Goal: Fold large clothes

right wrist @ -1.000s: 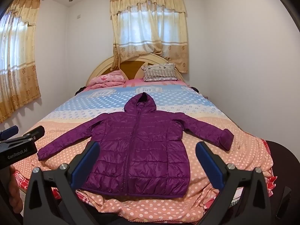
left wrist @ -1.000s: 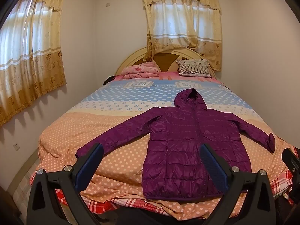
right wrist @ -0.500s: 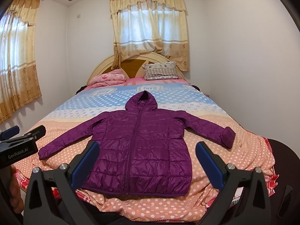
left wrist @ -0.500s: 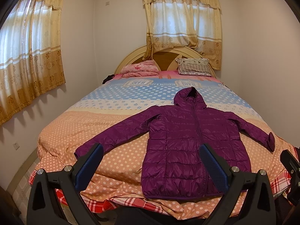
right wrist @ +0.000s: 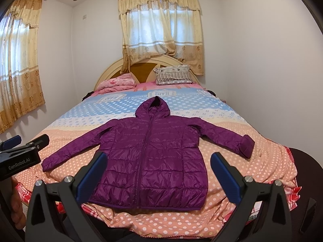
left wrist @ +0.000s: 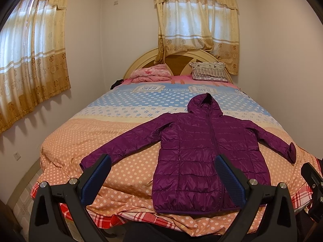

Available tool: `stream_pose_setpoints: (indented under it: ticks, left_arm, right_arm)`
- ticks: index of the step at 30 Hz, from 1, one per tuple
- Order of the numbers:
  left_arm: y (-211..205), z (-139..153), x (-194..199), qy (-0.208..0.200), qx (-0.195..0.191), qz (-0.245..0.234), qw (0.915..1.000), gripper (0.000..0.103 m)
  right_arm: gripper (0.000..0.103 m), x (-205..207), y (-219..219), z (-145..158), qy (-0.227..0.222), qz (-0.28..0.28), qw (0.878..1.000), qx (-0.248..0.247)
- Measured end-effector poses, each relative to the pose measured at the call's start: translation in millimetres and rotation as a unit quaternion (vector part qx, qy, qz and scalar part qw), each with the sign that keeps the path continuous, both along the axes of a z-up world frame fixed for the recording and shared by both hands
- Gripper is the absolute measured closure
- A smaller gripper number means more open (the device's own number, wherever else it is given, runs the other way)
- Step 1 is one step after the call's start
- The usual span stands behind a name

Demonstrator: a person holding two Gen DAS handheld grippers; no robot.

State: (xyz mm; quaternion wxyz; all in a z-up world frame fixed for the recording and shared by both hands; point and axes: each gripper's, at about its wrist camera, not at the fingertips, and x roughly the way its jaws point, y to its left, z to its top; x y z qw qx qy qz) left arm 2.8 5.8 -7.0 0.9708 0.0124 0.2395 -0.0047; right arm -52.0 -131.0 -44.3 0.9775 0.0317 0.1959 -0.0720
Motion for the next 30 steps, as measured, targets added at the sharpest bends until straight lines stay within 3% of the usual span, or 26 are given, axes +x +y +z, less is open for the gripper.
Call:
stream_pose_setpoints:
  ticks: [30]
  left_arm:
    - [0.1, -0.1, 1.0, 0.002, -0.001, -0.001, 1.0, 0.001]
  right_arm:
    - [0.0, 2.3, 1.3, -3.5, 0.005, 0.0, 1.0, 0.004]
